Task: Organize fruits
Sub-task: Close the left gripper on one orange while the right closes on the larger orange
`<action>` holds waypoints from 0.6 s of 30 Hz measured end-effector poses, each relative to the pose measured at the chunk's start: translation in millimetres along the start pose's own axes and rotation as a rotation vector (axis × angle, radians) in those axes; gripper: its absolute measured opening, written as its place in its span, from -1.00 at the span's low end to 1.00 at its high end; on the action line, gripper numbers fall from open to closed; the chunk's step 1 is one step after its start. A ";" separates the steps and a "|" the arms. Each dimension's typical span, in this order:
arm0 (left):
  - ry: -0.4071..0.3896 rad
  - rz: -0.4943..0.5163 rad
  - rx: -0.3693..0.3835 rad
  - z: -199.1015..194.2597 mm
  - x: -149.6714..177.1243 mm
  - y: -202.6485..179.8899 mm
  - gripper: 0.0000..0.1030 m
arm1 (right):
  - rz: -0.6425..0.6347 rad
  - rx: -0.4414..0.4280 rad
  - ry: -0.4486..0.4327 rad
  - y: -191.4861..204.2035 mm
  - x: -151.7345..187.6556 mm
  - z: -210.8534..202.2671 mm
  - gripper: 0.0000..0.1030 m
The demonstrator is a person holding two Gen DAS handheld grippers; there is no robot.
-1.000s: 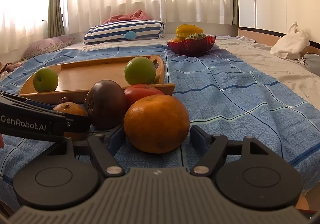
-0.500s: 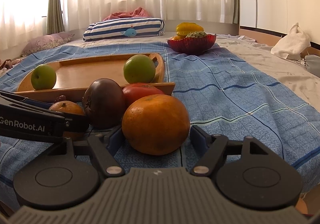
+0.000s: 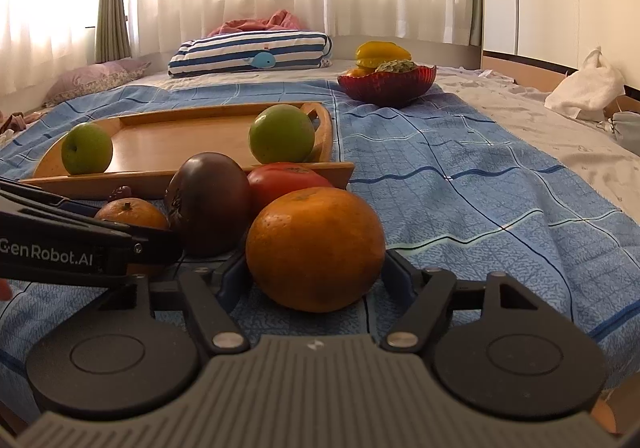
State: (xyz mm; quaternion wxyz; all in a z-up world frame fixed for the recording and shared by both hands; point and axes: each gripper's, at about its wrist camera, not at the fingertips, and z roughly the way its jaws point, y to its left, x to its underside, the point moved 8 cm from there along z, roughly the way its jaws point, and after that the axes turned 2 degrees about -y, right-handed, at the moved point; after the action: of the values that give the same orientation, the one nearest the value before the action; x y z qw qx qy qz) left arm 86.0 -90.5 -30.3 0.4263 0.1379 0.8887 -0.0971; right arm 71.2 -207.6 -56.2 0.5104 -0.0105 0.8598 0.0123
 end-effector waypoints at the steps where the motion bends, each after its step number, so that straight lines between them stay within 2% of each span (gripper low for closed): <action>1: -0.001 0.002 -0.001 0.2 0.0 -1.9 0.00 | 0.000 0.001 0.000 -0.2 0.0 0.1 0.41; 18: -0.019 0.027 -0.024 -5.4 -0.7 -6.4 -0.01 | -0.004 0.003 -0.005 0.4 0.3 -4.2 0.33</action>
State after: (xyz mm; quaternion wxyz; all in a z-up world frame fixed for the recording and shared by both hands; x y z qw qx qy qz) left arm 80.4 -95.0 -26.0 0.4378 0.1439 0.8837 -0.0818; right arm 67.3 -207.4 -54.5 0.5124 -0.0115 0.8586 0.0101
